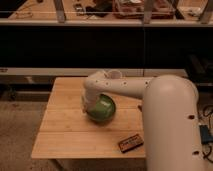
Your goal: Drag the ceramic bowl in a circle
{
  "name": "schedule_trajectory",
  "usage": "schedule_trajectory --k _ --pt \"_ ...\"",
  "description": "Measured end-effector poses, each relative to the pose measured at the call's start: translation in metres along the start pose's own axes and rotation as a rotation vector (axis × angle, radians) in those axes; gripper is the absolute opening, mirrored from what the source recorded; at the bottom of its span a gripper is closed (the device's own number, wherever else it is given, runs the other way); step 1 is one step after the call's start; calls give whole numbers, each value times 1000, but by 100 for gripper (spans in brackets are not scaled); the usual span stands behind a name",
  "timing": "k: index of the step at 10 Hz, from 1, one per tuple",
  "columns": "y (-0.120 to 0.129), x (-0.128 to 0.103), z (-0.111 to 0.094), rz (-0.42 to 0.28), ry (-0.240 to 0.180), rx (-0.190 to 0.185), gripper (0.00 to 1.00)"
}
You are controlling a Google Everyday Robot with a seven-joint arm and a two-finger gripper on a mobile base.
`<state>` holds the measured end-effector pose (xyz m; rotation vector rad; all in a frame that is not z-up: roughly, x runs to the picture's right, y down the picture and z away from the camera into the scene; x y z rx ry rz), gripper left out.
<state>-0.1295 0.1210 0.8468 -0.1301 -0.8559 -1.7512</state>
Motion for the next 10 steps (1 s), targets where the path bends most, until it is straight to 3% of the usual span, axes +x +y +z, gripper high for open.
schedule_trajectory --k 2,4,7,10 --pt "-48 -37 2 -99 -46 49 18" --pt "-61 -69 0 -142 -72 63 18" --pt "-28 -131 -2 -90 -134 61 18" --pt "36 -162 -3 33 -163 8 18"
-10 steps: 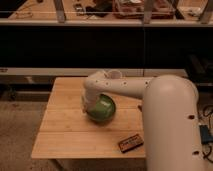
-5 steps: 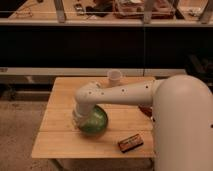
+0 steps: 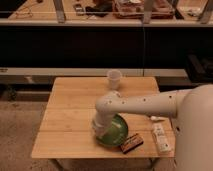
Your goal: Drag the ceramic bowl in a circle
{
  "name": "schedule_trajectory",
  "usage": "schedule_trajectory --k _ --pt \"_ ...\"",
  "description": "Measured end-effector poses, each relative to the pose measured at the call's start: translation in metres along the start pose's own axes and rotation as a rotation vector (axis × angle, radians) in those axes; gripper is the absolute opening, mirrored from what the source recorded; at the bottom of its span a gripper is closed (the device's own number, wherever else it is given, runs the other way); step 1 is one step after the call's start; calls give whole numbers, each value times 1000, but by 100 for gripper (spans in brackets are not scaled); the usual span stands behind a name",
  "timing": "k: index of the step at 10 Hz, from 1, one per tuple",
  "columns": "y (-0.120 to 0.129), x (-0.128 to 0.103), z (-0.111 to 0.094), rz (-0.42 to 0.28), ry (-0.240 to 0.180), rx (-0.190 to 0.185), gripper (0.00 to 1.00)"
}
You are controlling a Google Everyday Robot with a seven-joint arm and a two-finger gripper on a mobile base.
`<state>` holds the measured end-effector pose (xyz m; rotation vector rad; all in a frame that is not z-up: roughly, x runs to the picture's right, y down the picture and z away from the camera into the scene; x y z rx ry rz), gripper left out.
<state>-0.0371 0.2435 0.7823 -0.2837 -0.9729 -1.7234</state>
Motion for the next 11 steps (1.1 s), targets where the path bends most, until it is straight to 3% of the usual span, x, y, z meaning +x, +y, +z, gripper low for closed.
schedule_trajectory --k 4,5,6,7,9,11 --pt "104 29 -25 161 67 -150 18" --pt "126 57 -32 192 96 -188 18" --pt "132 73 -34 200 111 -198 18" --pt "132 93 -34 199 127 -204 18" --pt "100 133 -30 154 148 -172 18" --pt "45 158 -27 74 167 -114 18"
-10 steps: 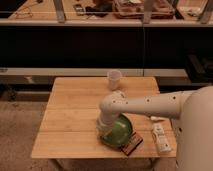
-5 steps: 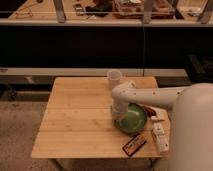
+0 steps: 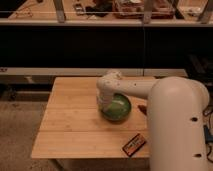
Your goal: Drag the ceramic bowl in a circle
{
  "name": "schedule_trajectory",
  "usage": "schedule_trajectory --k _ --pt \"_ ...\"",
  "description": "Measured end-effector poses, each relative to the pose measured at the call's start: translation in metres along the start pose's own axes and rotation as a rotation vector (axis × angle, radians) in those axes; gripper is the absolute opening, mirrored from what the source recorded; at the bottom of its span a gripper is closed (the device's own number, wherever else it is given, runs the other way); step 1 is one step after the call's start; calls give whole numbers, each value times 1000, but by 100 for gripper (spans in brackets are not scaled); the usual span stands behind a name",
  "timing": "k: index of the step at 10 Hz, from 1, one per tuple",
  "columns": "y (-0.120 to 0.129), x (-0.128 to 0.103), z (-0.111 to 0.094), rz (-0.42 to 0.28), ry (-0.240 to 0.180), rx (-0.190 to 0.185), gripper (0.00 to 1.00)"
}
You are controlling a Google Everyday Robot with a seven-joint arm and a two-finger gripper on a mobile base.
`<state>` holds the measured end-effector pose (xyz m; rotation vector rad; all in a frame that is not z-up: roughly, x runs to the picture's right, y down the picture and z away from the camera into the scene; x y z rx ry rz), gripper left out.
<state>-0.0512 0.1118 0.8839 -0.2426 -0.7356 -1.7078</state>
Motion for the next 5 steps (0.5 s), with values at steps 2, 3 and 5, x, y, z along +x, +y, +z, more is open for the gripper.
schedule_trajectory --k 2,3,5 --pt "-42 6 -5 -62 17 56 18" --pt "-66 1 -11 -112 25 87 18" --pt "-113 -32 -25 -238 23 155 18"
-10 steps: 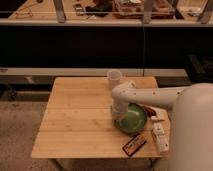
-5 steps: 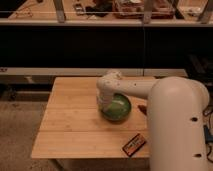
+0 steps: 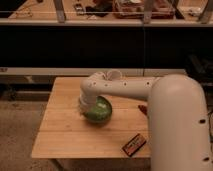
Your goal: Drag the ceramic bowl in a circle
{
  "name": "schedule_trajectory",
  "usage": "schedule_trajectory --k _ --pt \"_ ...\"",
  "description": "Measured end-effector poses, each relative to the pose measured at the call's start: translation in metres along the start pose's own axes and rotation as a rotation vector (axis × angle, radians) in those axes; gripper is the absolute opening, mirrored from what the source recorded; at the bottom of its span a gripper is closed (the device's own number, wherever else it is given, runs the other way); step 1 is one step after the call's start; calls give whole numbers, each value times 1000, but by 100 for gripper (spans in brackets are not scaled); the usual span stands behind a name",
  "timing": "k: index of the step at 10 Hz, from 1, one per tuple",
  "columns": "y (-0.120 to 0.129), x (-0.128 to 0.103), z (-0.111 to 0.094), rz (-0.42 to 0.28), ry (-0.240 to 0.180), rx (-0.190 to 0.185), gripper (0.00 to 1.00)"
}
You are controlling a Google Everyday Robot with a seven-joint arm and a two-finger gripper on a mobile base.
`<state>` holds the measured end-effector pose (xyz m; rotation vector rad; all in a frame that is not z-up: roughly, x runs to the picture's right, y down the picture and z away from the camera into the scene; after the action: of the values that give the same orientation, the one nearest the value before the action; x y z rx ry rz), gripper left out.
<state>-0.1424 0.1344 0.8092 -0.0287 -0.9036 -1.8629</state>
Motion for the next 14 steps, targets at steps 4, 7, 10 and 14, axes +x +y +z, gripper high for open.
schedule_trajectory --k 4,7,10,14 --pt "-27 -103 3 -84 -103 53 18" --pt "20 -159 5 35 -152 18 18" --pt "94 -166 -16 179 -104 -80 18" --pt "158 -108 -35 245 -37 -173 18"
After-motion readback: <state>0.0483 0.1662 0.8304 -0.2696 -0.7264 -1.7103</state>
